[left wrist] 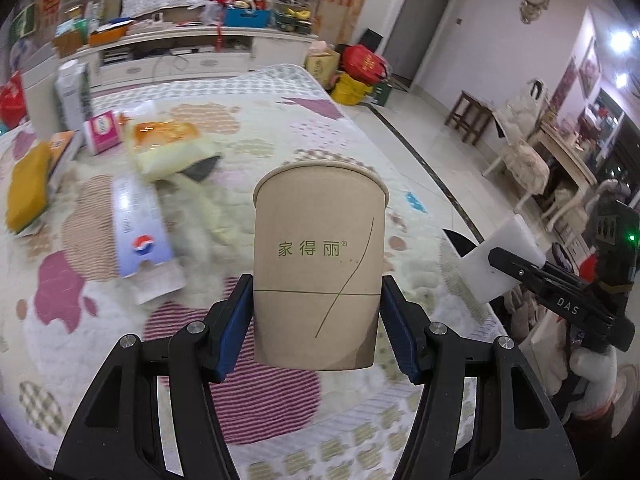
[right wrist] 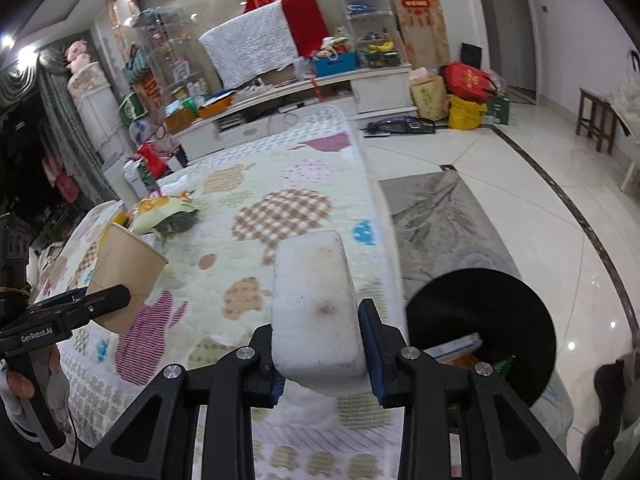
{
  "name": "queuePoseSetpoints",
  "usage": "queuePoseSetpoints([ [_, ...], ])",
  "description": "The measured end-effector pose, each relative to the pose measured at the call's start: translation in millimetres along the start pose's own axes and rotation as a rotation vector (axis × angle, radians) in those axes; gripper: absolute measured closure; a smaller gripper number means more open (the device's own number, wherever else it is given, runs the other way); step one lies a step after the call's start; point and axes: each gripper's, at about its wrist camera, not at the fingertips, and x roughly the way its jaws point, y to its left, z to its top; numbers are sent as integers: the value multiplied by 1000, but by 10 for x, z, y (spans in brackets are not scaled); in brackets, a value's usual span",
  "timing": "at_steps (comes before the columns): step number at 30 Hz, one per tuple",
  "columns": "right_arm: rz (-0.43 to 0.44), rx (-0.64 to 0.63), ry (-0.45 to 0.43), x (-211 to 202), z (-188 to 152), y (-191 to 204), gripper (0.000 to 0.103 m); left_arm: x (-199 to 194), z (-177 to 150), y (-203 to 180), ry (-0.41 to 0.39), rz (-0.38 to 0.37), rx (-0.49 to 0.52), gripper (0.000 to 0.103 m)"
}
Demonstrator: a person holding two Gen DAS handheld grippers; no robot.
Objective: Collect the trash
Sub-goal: 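Carry the cup and foam block over the black bin and open both grippers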
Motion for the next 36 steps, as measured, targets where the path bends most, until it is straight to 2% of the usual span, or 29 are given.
queuePoseSetpoints([
  [5, -36, 40, -3, -49, -52, -254, 72, 158, 58, -220, 27, -35, 27, 43],
  [15, -109, 129, -1, -105, -165, -775, 72, 580, 157, -823, 89, -152, 75, 43],
  [22, -132, 172, 11, -72, -215, -1030, 72, 866, 228, -1135, 151, -248, 53, 43],
  [29, -158, 217, 7, -55, -183, -1250, 72, 1089, 306, -1401, 177, -326, 24, 42],
  [30, -166, 224, 7, -52, -179, -1272, 70, 1113, 315, -1434, 176, -338, 23, 41],
  [32, -187, 244, 8, -44, -171, -1335, 60, 1155, 323, -1511, 170, -361, 32, 41],
  [34, -183, 268, 0, -61, -174, -1397, 43, 1185, 300, -1573, 175, -372, 45, 39],
  [36, -175, 286, -4, -75, -184, -1431, 41, 1242, 297, -1588, 192, -386, 37, 31],
])
